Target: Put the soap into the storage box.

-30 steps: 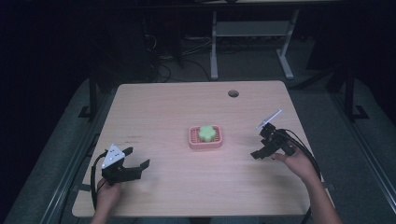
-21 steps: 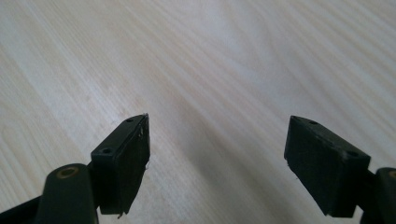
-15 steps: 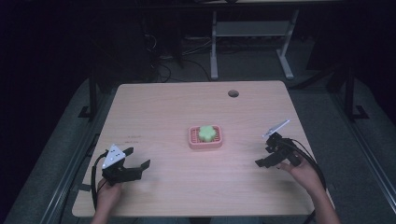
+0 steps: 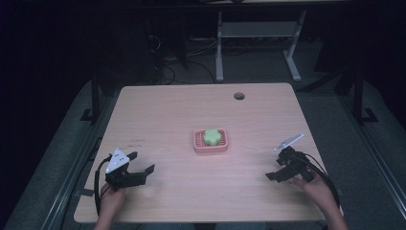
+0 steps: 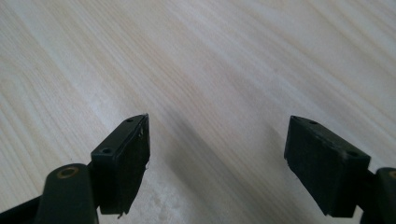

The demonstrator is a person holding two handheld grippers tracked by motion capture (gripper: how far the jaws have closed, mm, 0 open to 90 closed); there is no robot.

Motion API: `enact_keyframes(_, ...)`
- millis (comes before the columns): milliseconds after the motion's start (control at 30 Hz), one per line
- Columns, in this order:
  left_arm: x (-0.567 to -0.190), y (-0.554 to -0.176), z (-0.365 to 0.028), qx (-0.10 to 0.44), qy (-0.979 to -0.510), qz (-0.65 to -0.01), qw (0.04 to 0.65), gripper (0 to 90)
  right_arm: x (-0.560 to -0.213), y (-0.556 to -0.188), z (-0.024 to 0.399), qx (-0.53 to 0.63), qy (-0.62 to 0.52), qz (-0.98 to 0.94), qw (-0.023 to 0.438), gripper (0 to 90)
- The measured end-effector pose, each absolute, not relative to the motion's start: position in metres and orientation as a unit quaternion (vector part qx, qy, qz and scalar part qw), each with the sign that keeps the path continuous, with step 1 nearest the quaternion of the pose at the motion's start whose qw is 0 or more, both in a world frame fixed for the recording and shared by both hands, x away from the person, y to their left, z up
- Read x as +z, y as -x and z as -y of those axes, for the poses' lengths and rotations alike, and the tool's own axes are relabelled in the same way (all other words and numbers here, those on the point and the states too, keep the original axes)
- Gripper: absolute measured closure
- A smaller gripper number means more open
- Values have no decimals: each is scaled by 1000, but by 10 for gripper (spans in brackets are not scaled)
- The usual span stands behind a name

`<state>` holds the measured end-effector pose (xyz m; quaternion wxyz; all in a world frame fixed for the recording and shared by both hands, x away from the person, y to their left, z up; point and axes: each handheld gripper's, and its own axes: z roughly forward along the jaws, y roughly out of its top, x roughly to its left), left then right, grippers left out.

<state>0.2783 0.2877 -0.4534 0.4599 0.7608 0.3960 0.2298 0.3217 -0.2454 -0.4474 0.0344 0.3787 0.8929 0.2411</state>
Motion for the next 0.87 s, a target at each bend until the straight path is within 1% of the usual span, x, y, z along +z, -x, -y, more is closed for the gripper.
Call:
enact_keyframes(533, -453, -279, -287, 230, -763, -392, 459, 141, -453, -296, 251, 263, -380, -885, 50, 223)
enact_keyframes(867, -453, -280, -284, 231, -769, -386, 454, 141, -456, -273, 258, 290, -385, -873, 76, 218)
